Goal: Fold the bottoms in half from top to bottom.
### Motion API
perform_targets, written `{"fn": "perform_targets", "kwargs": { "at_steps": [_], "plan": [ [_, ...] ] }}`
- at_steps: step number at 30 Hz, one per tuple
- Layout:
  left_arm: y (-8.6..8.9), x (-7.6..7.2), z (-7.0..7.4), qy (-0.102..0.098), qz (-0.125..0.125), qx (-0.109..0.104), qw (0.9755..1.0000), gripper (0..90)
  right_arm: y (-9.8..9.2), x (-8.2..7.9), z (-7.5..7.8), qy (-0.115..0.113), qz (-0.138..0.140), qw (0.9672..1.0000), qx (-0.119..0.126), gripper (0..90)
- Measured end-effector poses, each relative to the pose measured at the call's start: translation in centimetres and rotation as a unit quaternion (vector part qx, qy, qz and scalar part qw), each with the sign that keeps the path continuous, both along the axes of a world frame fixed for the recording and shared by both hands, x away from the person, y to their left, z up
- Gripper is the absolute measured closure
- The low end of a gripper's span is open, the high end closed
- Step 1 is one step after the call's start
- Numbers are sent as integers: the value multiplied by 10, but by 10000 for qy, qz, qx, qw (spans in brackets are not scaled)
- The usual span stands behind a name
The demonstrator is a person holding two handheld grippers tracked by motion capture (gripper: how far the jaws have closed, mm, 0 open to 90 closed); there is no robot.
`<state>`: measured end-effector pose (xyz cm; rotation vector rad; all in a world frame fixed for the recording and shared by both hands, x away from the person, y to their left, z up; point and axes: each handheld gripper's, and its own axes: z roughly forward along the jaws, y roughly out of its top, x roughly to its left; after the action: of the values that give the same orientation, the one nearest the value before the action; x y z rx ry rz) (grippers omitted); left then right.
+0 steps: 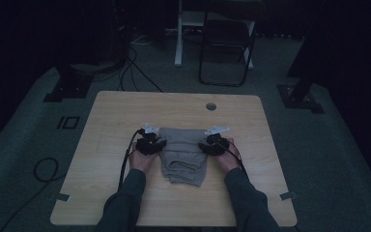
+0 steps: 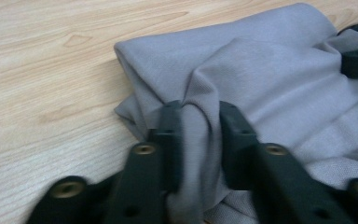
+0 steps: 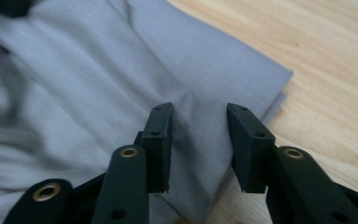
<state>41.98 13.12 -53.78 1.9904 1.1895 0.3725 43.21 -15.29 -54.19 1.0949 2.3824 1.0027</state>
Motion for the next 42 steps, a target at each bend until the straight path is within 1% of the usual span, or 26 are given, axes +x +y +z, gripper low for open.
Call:
{"fn": "perform_targets", "kwargs": {
  "at_steps": [1,3,4,5,6,8,9,10,13,15,16,18,20,22,23,25,26,27,28,29,31,34,35,37,39,42],
  "plan": [
    [-1,-1,1,-54,-26,4,10000,769,-1,0,0,35,-12,9999,145,800],
    [-2,-3,3,-129,-53,20,9999,797,0,-2,1,-62,-37,9999,112,833],
    [-3,-8,9,-325,-92,68,9994,797,1,-5,3,-172,-41,9998,34,845],
    [-2,-9,13,-397,-71,26,9992,806,5,-11,10,-449,-37,9989,-132,854],
    [0,-10,17,-436,-70,-8,9990,806,5,-13,13,-538,-46,9984,-141,854],
    [2,-13,26,-580,-23,-70,9983,806,3,-15,21,-682,-79,9976,-50,856],
    [2,-13,26,-580,-23,-70,9983,807,3,-15,21,-682,-79,9976,-50,856],
    [4,-15,36,-697,-27,-141,9975,807,1,-17,25,-744,-99,9972,4,857],
    [6,-22,49,-899,-77,-268,9956,807,-6,-24,42,-974,-117,9949,218,859],
    [7,-24,52,-929,-95,-288,9952,807,-7,-27,47,-1052,-94,9940,272,859],
    [9,-36,61,-1044,-195,-381,9936,807,-9,-29,50,-1079,-84,9936,316,859],
    [12,-47,66,-1114,-294,-490,9921,807,-15,-45,62,-1242,47,9908,534,858],
    [18,-61,67,-1139,-501,-727,9896,805,-20,-55,66,-1290,168,9895,623,857],
    [24,-73,63,-1017,-863,-1021,9858,786,-24,-66,68,-1239,394,9886,756,853],
    [27,-78,59,-975,-944,-1061,9850,770,-27,-71,66,-1109,605,9885,835,847],
    [32,-83,48,-704,-1187,-1128,9840,737,-30,-78,59,-780,1089,9871,873,790],
    [33,-84,43,-642,-1197,-1073,9849,722,-32,-80,55,-590,1394,9847,865,736],
    [33,-84,43,-642,-1197,-1073,9849,705,-32,-80,55,-590,1394,9847,865,736],
    [37,-82,36,-525,-1138,-1081,9862,705,-34,-82,50,-458,1586,9824,869,711],
    [39,-80,35,-524,-1093,-1117,9863,685,-35,-82,45,-399,1520,9838,865,678],
    [40,-75,37,-586,-1006,-1194,9860,678,-36,-78,44,-396,1314,9852,1025,666],
    [38,-66,42,-712,-801,-1118,9879,657,-32,-70,43,-426,863,9885,1165,651],
    [36,-62,44,-719,-704,-1012,9898,657,-30,-67,42,-394,770,9891,1195,659],
    [33,-53,44,-730,-511,-837,9925,657,-24,-62,37,-340,581,9922,1052,660],
    [29,-42,43,-625,-379,-724,9947,660,-18,-57,30,-273,430,9951,843,666],
    [22,-27,37,-383,-220,-374,9983,674,-11,-49,19,1,232,9973,703,670]
  ]
}}
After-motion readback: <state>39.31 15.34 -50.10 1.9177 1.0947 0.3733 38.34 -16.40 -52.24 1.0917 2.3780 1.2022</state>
